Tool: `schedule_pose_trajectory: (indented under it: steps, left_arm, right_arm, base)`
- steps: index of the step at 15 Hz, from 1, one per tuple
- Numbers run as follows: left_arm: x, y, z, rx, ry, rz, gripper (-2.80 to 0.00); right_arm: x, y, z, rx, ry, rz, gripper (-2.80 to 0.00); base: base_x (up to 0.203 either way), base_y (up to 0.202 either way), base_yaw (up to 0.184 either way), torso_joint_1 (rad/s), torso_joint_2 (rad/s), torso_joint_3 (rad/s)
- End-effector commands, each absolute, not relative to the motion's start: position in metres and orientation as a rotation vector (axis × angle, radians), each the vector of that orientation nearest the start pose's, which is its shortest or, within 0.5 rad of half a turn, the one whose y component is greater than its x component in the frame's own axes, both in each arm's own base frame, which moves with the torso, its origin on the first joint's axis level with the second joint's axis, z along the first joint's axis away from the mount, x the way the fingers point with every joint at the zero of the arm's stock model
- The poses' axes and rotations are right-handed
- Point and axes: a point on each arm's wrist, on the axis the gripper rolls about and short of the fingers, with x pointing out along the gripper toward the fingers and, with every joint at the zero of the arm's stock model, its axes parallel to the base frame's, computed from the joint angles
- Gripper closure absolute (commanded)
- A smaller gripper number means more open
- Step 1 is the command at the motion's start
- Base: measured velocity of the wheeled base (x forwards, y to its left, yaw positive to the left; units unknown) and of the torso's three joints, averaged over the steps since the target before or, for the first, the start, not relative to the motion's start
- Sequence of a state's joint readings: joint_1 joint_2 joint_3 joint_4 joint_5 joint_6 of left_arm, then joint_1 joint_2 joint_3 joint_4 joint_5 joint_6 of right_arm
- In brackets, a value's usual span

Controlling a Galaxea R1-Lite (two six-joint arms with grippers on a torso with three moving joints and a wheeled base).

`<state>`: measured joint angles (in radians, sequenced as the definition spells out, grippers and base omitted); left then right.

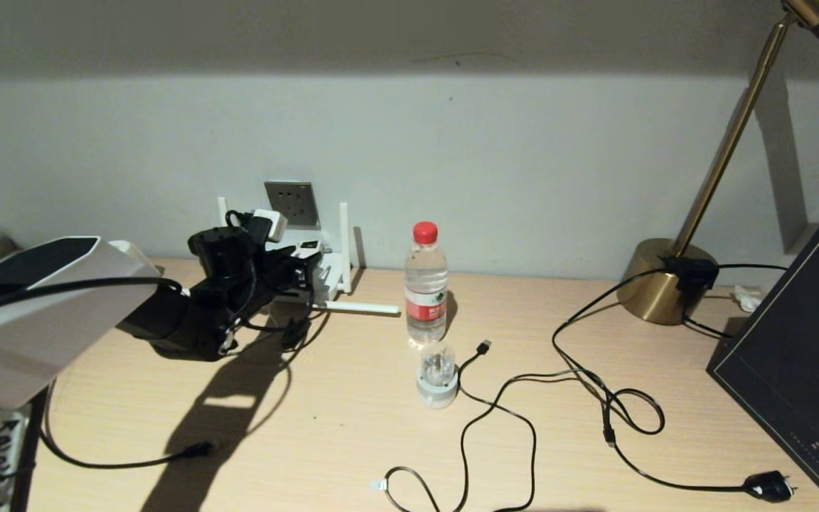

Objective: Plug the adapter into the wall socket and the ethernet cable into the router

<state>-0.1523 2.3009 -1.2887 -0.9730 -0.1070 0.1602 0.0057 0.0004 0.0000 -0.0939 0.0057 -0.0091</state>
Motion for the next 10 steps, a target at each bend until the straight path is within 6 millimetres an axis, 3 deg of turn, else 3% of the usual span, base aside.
schedule_pose_trajectory:
  steps: [1, 10]
  left_arm:
    - [0.454, -0.072, 0.110, 0.161, 0.015, -0.262, -2.80]
    - [0.469, -0.070, 0.089, 0.158, 0.033, -0.249, -2.80]
  right_arm:
    - [-0.020, 0.000, 0.075, -0.009, -0.059, 0.012, 0.00]
    - [-0.020, 0.000, 0.075, -0.011, -0.058, 0.012, 0.00]
  base:
    - [0.000, 0.000, 0.000, 0.000, 0.00, 0.000]
    - [0.000, 0.000, 0.000, 0.000, 0.00, 0.000]
